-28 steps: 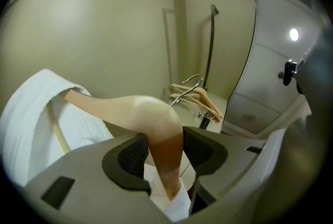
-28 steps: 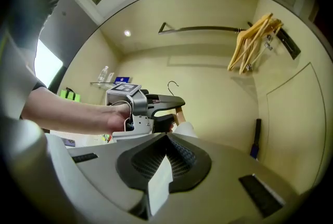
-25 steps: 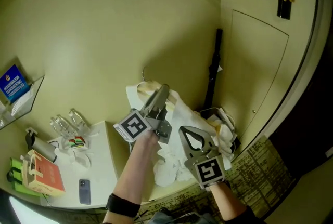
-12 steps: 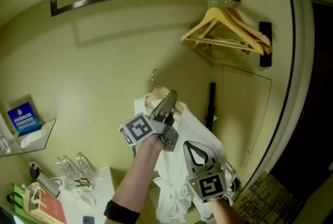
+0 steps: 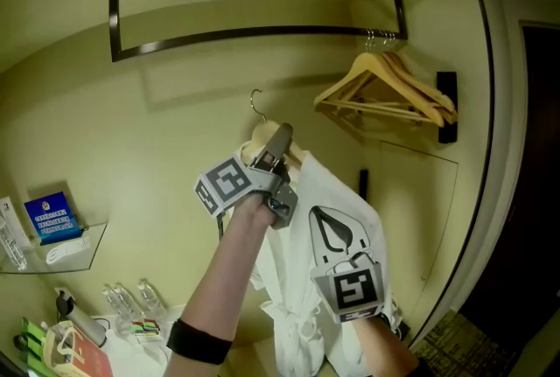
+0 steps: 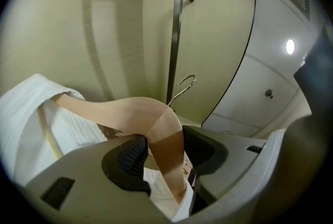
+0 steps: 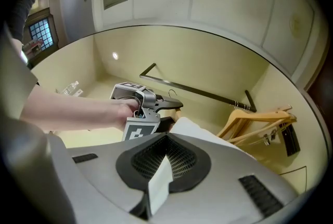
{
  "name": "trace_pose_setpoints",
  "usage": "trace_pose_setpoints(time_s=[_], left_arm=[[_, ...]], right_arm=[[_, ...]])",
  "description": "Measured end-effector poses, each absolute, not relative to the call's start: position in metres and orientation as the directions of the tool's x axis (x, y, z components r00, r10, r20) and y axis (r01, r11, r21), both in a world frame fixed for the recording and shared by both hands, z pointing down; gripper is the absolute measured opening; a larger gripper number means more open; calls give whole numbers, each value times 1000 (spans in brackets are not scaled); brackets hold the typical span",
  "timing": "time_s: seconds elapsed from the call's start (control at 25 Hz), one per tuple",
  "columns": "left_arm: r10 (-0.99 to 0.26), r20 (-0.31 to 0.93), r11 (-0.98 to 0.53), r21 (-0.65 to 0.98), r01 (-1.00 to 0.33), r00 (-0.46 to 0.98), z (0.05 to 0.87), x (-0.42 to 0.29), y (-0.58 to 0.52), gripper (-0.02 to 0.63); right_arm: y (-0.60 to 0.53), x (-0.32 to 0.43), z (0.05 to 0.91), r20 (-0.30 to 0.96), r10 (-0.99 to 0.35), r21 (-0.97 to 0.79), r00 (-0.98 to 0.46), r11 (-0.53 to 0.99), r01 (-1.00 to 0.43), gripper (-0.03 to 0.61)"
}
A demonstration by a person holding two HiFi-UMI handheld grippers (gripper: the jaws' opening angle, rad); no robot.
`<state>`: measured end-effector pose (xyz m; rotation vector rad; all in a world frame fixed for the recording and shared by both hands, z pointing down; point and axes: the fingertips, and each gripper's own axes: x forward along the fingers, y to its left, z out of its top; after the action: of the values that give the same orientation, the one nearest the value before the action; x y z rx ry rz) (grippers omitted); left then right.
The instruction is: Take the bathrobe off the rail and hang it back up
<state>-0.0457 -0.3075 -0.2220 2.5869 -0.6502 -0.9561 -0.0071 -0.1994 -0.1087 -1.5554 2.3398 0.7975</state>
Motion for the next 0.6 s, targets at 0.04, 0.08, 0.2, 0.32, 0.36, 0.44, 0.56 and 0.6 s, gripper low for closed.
trace_pose_setpoints(time_s=[0.04,0.08,0.2,0.32,0.36,0.44,0.56,0.6], left_arm=[[-510,-532,-851,425,-308,676,-231,-48,-308,202],[-509,-533,-852,422,-309,676,-241,-50,-309,202],[-506,-542,-855,416,-310,670,-270,-56,-311,202],[-502,-548,-859,405,-313,669,-297,-60,-313,202],[-502,-549,-860,402,-315,669,-304,-60,-314,202],[-505,-550,-858,400,-321,665,-318,-63,-317,202],[-515,-554,-854,404,-329,655,-339,-69,-325,202],[-515,-555,-854,403,-330,653,-347,-71,-326,202]], right_arm=[[-200,-10,-118,-471,-778,326,-415,284,-902,17],[-201,-12,-128,-480,-772,335,-416,276,-901,17],[-205,-19,-157,-511,-753,354,-415,255,-900,17],[-212,-21,-181,-538,-739,359,-406,234,-903,17],[-215,-20,-188,-544,-737,361,-401,226,-905,17],[-220,-21,-199,-554,-733,371,-394,206,-906,17],[-227,-23,-214,-557,-733,384,-390,189,-904,17],[-229,-25,-219,-558,-733,386,-389,186,-904,17]])
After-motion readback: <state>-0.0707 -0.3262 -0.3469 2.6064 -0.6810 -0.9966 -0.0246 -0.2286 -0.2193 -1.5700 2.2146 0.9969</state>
